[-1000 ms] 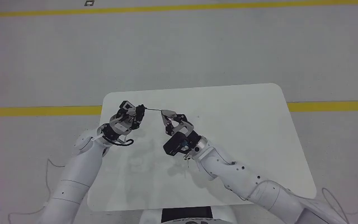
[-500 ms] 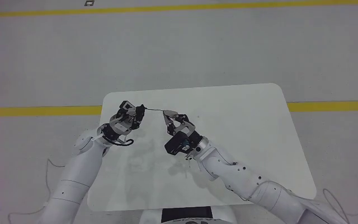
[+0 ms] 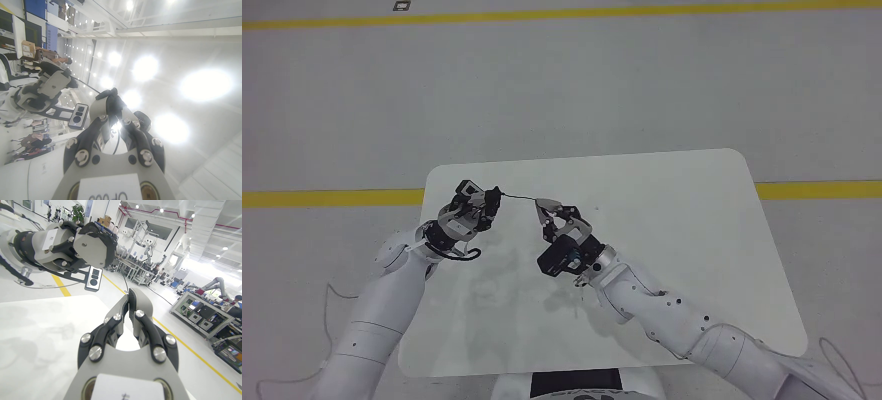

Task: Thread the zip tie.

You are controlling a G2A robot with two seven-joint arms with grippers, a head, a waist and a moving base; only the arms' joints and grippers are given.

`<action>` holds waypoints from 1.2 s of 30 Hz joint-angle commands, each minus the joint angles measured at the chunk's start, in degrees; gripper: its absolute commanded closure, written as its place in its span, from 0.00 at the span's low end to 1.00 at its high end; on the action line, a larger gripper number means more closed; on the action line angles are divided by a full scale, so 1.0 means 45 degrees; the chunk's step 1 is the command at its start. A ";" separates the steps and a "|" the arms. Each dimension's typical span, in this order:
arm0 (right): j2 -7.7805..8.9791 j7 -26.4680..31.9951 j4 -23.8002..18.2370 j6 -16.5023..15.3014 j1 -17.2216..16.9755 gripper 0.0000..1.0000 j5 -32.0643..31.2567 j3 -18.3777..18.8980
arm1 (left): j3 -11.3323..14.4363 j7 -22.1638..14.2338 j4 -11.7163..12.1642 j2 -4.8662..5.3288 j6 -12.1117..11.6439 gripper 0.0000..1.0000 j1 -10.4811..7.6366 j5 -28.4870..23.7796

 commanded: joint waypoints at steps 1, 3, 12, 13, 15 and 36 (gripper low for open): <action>-0.0001 0.0029 0.0028 0.0000 -0.0009 1.00 0.0000 0.0010 | 0.0000 0.0000 0.0000 0.0000 0.0000 1.00 0.0000 0.0000; -0.0004 0.0054 0.0043 0.0000 -0.0013 1.00 0.0000 0.0018 | 0.0000 0.0000 0.0000 0.0000 0.0000 1.00 0.0000 0.0000; -0.0013 0.0174 0.0200 0.0000 0.0072 1.00 0.0000 -0.0123 | 0.0000 0.0000 0.0000 0.0000 0.0000 1.00 0.0000 0.0000; -0.0012 0.0187 0.0213 0.0000 0.0076 1.00 0.0000 -0.0125 | 0.0000 0.0000 0.0000 0.0000 0.0000 1.00 0.0000 0.0000; -0.0007 0.0206 0.0229 0.0000 0.0072 1.00 0.0000 -0.0115 | 0.0000 0.0000 0.0000 0.0000 0.0000 1.00 0.0000 0.0000; 0.0072 0.0276 0.0341 0.0000 -0.0004 1.00 0.0000 -0.0128 | 0.0000 0.0000 0.0000 0.0000 0.0000 1.00 0.0000 0.0000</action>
